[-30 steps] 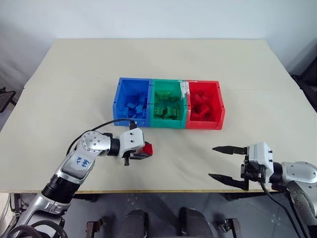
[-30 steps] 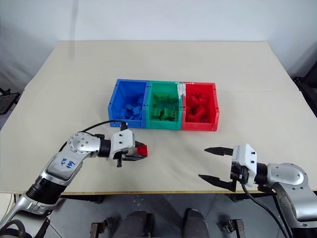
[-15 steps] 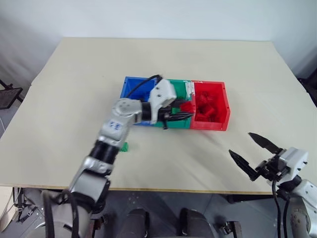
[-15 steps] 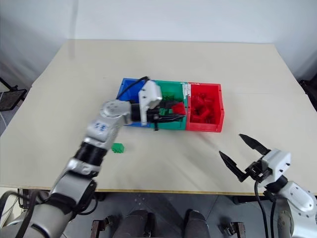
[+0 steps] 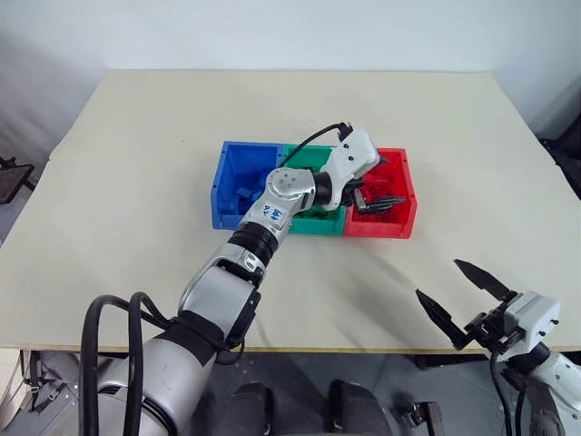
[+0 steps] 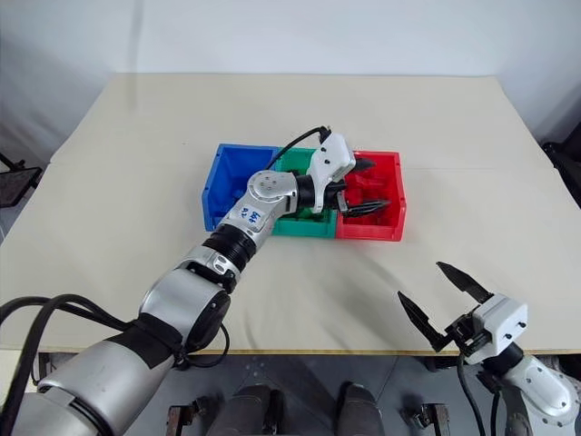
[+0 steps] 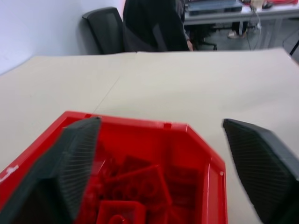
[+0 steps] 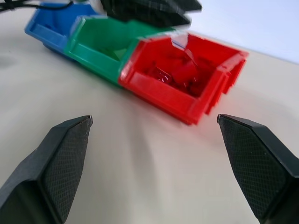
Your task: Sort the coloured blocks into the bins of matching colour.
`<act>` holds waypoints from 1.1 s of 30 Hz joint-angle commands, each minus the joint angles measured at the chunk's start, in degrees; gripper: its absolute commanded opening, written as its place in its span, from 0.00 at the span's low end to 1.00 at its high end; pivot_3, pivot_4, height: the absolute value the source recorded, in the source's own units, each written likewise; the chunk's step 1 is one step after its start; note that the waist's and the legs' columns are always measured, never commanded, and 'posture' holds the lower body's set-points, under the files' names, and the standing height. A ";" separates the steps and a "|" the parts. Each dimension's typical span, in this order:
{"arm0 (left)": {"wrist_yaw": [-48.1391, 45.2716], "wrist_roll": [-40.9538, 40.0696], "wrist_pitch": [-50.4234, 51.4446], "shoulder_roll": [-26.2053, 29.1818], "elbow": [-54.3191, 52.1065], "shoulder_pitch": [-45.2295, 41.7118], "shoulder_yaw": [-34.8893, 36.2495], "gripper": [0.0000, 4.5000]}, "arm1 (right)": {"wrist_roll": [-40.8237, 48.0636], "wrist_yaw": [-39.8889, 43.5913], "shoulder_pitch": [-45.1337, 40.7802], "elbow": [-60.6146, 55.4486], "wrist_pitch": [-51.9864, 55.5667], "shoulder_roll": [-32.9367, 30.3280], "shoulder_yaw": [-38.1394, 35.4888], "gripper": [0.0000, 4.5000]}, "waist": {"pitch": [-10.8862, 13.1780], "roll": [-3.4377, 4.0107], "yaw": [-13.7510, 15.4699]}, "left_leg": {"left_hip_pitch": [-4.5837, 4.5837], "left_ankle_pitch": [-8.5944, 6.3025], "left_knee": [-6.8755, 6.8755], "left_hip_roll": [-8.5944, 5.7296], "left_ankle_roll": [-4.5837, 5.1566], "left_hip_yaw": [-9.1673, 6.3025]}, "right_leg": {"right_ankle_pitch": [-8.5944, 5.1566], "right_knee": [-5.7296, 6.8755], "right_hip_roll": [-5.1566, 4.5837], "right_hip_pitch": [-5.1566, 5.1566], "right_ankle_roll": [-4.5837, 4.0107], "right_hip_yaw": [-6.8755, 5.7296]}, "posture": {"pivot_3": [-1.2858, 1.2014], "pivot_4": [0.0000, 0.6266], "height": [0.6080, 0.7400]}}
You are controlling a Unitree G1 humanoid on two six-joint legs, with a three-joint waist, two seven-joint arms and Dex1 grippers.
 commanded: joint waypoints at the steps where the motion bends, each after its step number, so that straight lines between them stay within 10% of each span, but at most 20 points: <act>1: -1.73 -0.06 -1.96 2.95 -4.76 1.51 1.61 0.99 | 0.50 -0.17 -1.71 -2.11 0.76 -1.45 0.75 1.00 | 0.00 0.01 -0.32 | 0.00 0.00 0.00 0.00 0.00 0.00 | 0.00 0.02 0.00 0.00 0.00 0.02 | 0.52 0.24 1.00; 17: -19.96 -20.71 15.47 40.66 -62.28 53.22 23.45 0.99 | 3.16 21.27 -27.18 8.91 9.13 -10.77 16.75 1.00 | -0.01 0.08 -1.67 | 0.05 0.00 0.04 0.25 -0.01 -0.78 | -0.02 0.14 -0.11 0.06 -0.05 0.01 | 0.52 0.24 1.00; 25: -18.62 -20.53 12.15 45.44 -65.79 76.50 37.43 0.99 | 3.00 30.01 -32.99 10.37 12.70 -12.26 22.11 1.00 | 0.00 0.08 -1.03 | 0.06 -0.07 0.04 0.30 -0.06 -0.80 | -0.04 0.11 -0.12 0.05 -0.09 -0.03 | 0.52 0.24 1.00; 33: -15.57 -20.95 15.55 43.95 -70.80 75.90 32.35 0.99 | 2.63 29.83 -33.81 11.25 13.33 -12.97 20.78 1.00 | -0.01 0.07 -1.09 | 0.06 -0.09 0.05 0.29 -0.10 -0.82 | -0.04 0.16 -0.14 0.04 -0.09 -0.02 | 0.52 0.24 1.00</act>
